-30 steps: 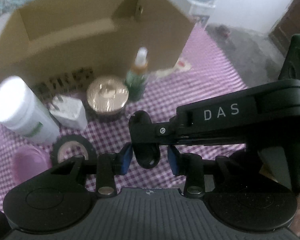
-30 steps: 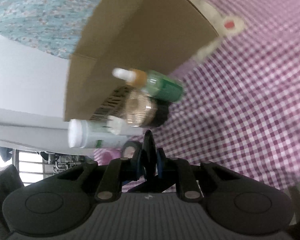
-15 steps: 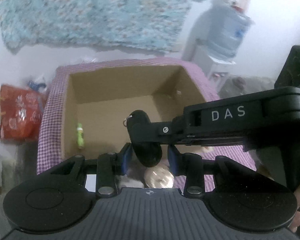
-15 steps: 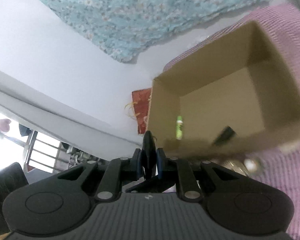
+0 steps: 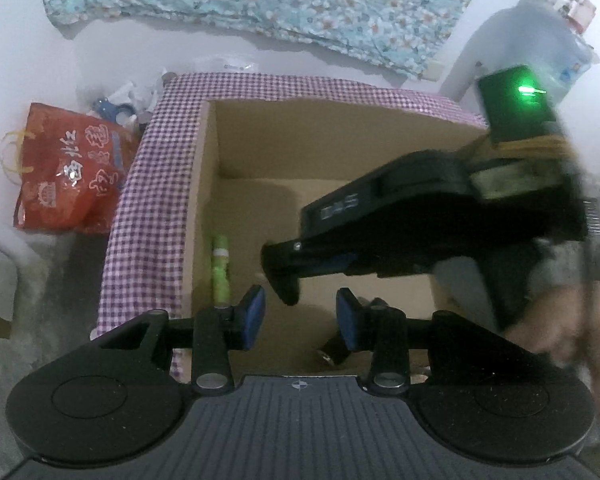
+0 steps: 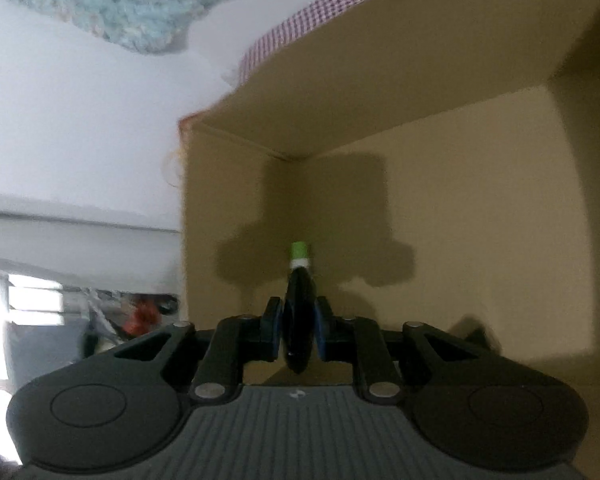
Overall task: Organize rigid objects
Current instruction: 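Carry the black case into the box and open the right tool, then grasp the green dropper bottle by its neck with the right tool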
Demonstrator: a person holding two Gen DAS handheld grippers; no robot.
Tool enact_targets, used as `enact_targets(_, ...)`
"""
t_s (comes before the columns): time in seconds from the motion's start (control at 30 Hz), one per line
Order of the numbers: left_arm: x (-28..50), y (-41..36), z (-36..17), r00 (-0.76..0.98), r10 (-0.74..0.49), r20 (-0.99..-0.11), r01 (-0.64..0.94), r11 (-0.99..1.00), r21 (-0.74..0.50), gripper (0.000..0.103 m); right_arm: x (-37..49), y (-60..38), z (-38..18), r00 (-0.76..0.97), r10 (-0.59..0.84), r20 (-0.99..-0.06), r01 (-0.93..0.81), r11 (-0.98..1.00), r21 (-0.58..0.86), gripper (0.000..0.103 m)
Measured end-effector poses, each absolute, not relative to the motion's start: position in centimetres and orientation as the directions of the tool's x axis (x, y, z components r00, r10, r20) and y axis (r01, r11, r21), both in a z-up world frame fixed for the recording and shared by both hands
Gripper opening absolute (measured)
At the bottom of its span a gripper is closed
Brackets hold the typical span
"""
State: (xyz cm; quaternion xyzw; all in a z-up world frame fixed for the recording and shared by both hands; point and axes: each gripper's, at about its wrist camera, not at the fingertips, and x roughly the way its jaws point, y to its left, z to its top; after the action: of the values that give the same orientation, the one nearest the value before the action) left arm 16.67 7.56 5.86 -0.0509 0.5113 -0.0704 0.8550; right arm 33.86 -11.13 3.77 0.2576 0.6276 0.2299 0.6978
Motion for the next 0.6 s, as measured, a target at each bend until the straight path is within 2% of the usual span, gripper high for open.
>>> enact_targets(0.23, 15.6, 7.5, 6.9, 0.517, -0.199, -0.832, 0.085, 0.980, -0.182, 0.039, 32.7, -11.7, 4.8, 0.122, 0.638, -0.760, -0.032, 0.768, 0.639, 0.028)
enact_targets(0.4, 12.9, 7.0, 8.7, 0.559, -0.246, -0.792, 0.123, 0.969, -0.213, 0.039, 30.4, -15.1, 8.8, 0.207, 0.688, -0.696, -0.066, 0.720, 0.691, 0.028)
enact_targets(0.6, 8.6, 4.7, 9.7, 0.585, -0.311, -0.749, 0.219, 0.950, -0.224, 0.040, 23.5, -22.8, 14.1, 0.375, 0.706, -0.601, -0.148, 0.685, 0.713, 0.031)
